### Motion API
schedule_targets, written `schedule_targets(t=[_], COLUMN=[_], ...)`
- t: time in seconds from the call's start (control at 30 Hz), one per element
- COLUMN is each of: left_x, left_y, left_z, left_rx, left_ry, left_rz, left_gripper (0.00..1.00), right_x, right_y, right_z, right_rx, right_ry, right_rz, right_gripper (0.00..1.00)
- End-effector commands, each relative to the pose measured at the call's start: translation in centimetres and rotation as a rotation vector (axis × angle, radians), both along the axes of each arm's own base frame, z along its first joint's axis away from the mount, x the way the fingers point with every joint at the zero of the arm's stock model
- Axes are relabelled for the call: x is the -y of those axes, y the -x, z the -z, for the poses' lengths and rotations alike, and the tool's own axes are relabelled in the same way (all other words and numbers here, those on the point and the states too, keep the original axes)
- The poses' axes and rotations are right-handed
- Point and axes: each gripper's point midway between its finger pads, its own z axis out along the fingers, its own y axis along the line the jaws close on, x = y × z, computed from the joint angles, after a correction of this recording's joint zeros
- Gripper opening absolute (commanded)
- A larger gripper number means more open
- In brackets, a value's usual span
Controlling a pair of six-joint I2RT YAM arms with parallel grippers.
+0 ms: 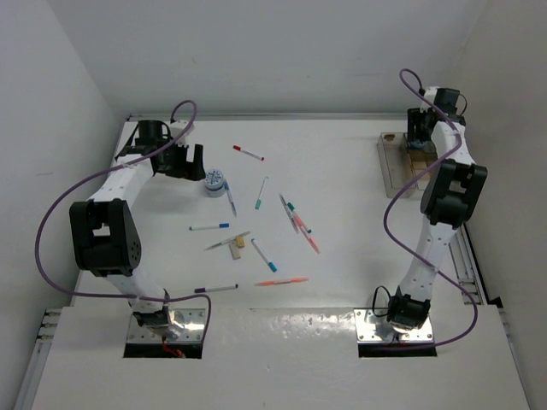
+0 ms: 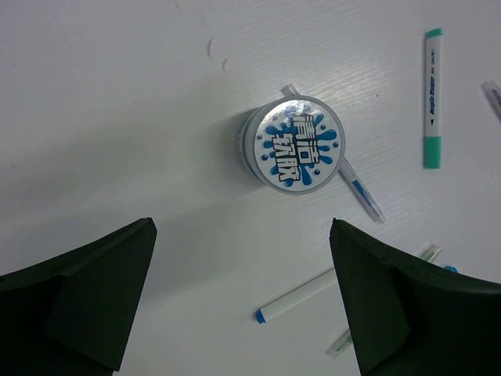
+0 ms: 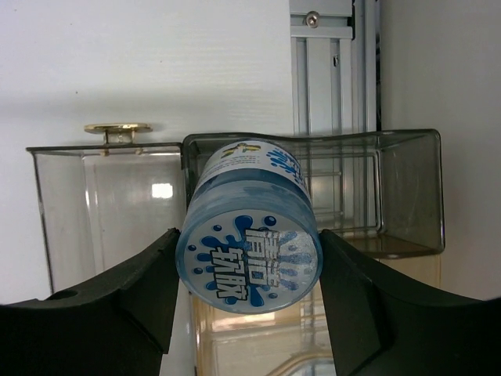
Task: Sort the stationery into containers
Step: Place the stationery in the storage box.
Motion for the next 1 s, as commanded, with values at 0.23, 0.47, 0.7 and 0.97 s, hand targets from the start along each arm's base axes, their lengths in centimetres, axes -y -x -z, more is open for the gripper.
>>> schedule_targets(t=[0.23, 0.47, 0.7, 0.97], left_x=[-0.1, -0.1, -0.3, -2.4], left_y=[-1.0, -1.1, -1.5, -1.2], left_z=[-0.5, 0.0, -0.6, -2.3], left_rx=[0.015, 0.003, 0.02, 0.061], left_ry=[0.014, 0.02, 0.036, 0.09], left_rz=[-0.006, -0.007, -0.016, -0.059], left_gripper=[1.0, 1.0, 1.0, 1.0], right_x=[0.3, 0.5, 0.5, -10.6], right_y=[-2.6, -2.7, -2.9, -1.8], right_z=[-0.3, -0.2, -3.6, -10.8], right_rx=[0.075, 0.083, 0.13, 0.18], right_ry=[0.014, 0.009, 0.043, -0.041], right_rz=[-0.038, -0.022, -0.034, -0.236], right_gripper=[0.22, 0.74, 0.84, 0.83])
